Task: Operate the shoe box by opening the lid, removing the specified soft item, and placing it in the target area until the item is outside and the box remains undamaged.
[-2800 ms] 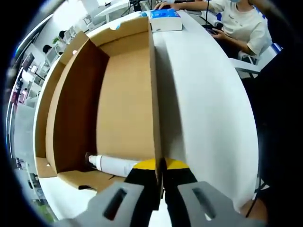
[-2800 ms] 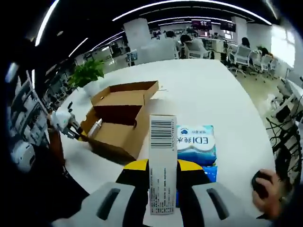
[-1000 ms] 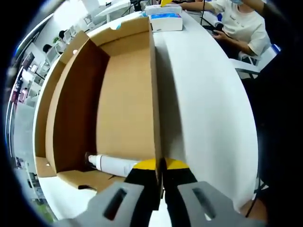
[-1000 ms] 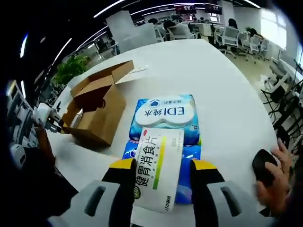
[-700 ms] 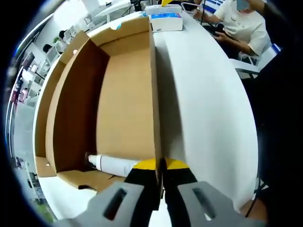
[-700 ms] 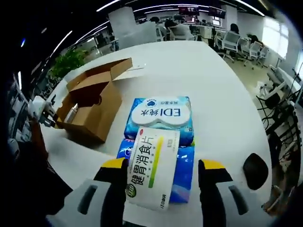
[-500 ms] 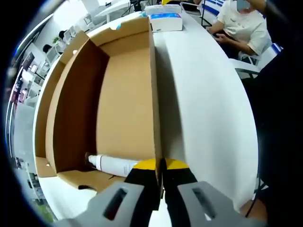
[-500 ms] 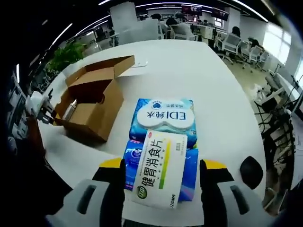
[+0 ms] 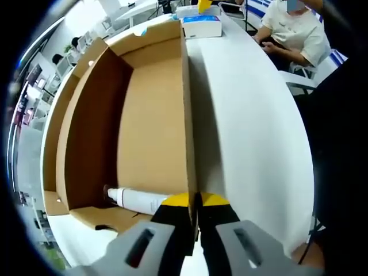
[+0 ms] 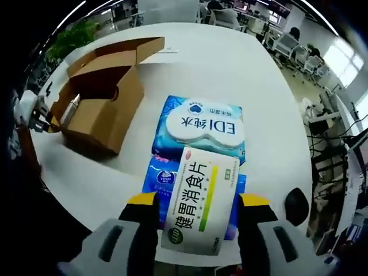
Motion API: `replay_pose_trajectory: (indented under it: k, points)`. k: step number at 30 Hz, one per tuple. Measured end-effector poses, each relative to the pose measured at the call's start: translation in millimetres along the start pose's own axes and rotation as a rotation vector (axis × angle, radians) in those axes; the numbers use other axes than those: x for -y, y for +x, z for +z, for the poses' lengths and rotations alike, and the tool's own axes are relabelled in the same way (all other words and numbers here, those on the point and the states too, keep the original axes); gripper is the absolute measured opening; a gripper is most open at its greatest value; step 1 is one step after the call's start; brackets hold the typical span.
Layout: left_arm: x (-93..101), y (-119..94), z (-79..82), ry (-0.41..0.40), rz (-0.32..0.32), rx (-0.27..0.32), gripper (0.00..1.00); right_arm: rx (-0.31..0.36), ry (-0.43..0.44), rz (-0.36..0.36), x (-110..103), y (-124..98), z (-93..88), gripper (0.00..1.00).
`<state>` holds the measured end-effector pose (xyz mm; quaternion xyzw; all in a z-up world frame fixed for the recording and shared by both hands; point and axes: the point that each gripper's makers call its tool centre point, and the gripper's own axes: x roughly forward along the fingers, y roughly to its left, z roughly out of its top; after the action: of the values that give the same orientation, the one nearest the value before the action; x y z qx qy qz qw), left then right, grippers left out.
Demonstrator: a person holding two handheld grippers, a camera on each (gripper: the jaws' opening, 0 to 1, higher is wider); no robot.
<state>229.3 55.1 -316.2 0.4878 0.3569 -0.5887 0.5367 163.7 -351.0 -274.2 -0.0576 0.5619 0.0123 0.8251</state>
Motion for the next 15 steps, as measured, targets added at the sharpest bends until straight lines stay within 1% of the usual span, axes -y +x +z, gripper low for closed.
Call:
replay_pose_trajectory:
  k: [3,5,8,9,11,13,15]
  points:
    - [-0.5,0,-0.3,0.0,0.0,-0.002,0.03,-0.02,0.005,-0.001,-4,2,-1.6,0.52]
    - [-0.1,0,-0.3,0.0,0.0,0.0,0.03,-0.04,-0.022,-0.031,0,0,-2.7,0.47]
    - [-0.5,0,-0.3,0.001,-0.001,0.0,0.03,-0.04,-0.011,-0.021,-3,-1,-0.2,0.46]
    - [-0.5,0,-0.4,0.0,0.0,-0.002,0.03,-0.033,0.015,0.0,-7,-1,3.0,0.45]
    - [-0.6,0,-0.9,0.002,0.0,-0.005,0.03,-0.023,0.016,0.004,-9,-2,5.9,0.45]
    - [-0.5,0,-1.0,0.001,0.001,-0.007,0.03,-0.021,-0.023,0.005,-10,-2,7.7,0.44]
    - [-0.9,0,-1.1,0.0,0.003,-0.009,0.03,-0.039,-0.08,0.008,-12,-3,5.5,0.44]
